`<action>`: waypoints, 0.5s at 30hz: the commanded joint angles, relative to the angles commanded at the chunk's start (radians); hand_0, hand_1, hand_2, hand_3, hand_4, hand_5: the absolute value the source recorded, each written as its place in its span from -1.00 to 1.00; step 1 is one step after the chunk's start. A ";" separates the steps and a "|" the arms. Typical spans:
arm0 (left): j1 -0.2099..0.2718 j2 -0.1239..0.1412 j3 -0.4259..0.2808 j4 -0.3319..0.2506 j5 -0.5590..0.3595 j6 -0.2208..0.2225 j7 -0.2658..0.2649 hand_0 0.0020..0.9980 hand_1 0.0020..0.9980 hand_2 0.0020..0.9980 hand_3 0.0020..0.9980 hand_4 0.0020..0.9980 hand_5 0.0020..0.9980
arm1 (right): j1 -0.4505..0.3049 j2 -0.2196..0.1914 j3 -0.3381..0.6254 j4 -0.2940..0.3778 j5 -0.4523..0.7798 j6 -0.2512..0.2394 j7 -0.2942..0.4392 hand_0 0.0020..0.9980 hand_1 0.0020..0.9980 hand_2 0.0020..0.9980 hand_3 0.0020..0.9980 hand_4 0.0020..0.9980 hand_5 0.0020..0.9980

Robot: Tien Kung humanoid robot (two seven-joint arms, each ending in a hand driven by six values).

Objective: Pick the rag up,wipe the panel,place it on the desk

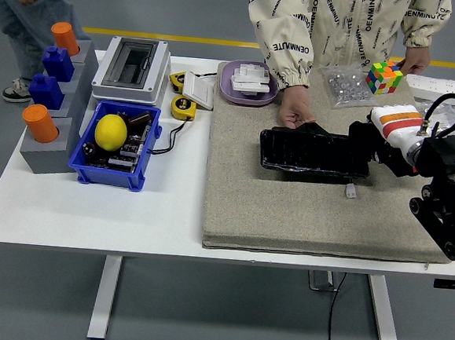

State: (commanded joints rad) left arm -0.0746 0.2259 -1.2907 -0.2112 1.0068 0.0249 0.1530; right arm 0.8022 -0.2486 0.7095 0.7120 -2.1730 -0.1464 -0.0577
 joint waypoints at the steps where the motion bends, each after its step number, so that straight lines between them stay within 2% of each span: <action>1: 0.000 0.000 -0.001 0.000 0.000 0.000 0.000 0.21 0.27 0.27 0.12 0.27 -0.11 | 0.003 0.006 -0.002 0.000 0.001 0.001 -0.001 -0.56 -0.38 -0.25 -0.25 0.82 -0.94; 15: -0.003 0.001 -0.002 -0.001 0.001 0.000 0.000 0.21 0.27 0.27 0.12 0.27 -0.11 | 0.020 0.069 -0.020 0.030 0.011 0.004 -0.007 -0.56 -0.38 -0.25 -0.25 0.82 -0.94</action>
State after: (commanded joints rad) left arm -0.0776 0.2270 -1.2929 -0.2124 1.0078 0.0254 0.1525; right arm 0.8222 -0.1797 0.6890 0.7423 -2.1620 -0.1427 -0.0646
